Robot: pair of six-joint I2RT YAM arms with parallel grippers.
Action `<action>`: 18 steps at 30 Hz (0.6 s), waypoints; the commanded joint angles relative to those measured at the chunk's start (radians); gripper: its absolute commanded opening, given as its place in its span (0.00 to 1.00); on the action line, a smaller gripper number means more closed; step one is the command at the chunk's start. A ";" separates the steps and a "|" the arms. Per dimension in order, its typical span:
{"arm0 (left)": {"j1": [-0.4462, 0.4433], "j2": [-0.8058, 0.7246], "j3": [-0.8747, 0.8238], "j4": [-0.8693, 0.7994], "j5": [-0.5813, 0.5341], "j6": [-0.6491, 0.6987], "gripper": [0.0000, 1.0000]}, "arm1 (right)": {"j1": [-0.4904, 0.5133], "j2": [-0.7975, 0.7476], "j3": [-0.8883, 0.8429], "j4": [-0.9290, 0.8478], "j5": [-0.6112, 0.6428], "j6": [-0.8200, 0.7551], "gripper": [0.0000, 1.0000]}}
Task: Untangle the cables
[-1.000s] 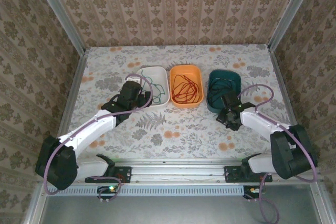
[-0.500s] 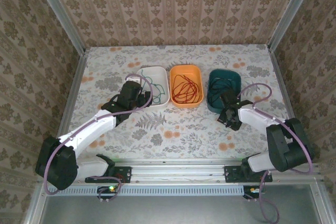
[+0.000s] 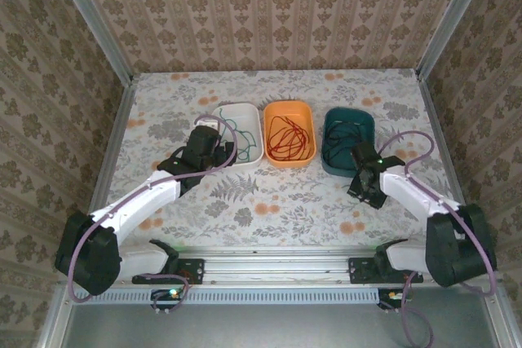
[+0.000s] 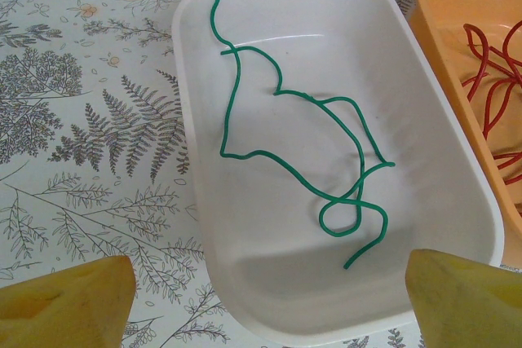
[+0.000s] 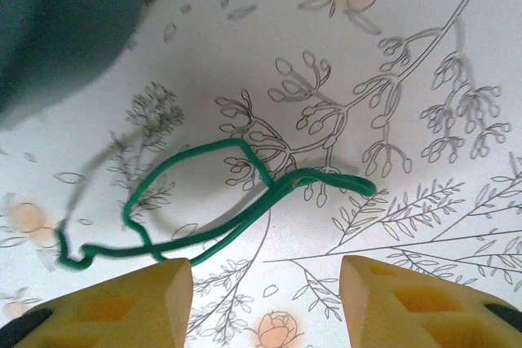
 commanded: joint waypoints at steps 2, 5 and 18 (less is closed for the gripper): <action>-0.006 0.015 0.019 0.003 -0.006 -0.001 0.87 | -0.076 -0.098 0.012 -0.059 -0.029 -0.024 0.53; -0.006 0.017 0.016 0.011 -0.005 -0.003 0.87 | -0.146 -0.099 0.021 -0.057 -0.066 -0.042 0.54; -0.006 -0.018 -0.018 0.004 -0.020 -0.008 0.87 | -0.292 -0.025 -0.016 0.086 -0.289 0.025 0.54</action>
